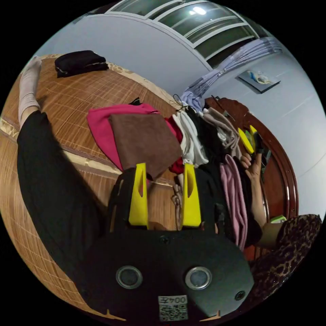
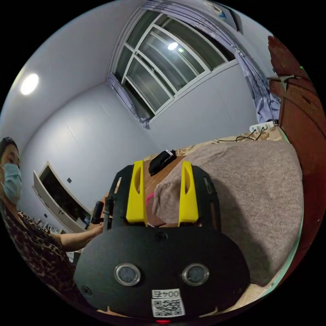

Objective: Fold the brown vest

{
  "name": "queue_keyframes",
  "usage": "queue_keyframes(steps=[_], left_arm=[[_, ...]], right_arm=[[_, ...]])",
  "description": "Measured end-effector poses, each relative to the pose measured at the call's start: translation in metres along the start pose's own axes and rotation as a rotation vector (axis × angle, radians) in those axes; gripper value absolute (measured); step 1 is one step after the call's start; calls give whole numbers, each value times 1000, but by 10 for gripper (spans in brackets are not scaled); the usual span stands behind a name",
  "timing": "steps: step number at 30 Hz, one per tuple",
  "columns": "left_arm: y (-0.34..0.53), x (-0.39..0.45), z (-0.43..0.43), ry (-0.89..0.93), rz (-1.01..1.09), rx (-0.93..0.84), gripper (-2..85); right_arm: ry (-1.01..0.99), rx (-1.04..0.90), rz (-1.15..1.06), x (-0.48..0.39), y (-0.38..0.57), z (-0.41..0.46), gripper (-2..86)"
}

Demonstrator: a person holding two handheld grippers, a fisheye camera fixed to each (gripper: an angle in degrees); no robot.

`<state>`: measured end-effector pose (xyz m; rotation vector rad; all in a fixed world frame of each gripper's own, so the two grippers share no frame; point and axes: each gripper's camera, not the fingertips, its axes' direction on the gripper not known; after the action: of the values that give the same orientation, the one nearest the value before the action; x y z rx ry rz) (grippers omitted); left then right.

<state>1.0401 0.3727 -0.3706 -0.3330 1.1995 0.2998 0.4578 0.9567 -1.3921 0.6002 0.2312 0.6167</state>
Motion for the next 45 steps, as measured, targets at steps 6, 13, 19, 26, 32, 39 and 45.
queue_keyframes(steps=[6,13,19,26,32,39,45], left_arm=[[-29,3,34,-179,45,-27,182],[-33,32,69,-384,225,-160,176],[-29,39,22,-348,234,-21,55],[-8,26,-39,-165,152,50,36],[20,46,-99,33,202,119,33],[58,49,-206,243,123,316,36],[118,62,-345,314,161,533,45]], right_arm=[[11,-26,7,24,-8,12,147],[14,-45,3,42,-16,24,135],[13,-42,10,53,-19,30,119],[9,-40,24,61,-22,39,109],[9,-43,28,62,-22,47,104],[5,-45,42,60,-20,57,101],[4,-45,50,51,-17,68,98]])
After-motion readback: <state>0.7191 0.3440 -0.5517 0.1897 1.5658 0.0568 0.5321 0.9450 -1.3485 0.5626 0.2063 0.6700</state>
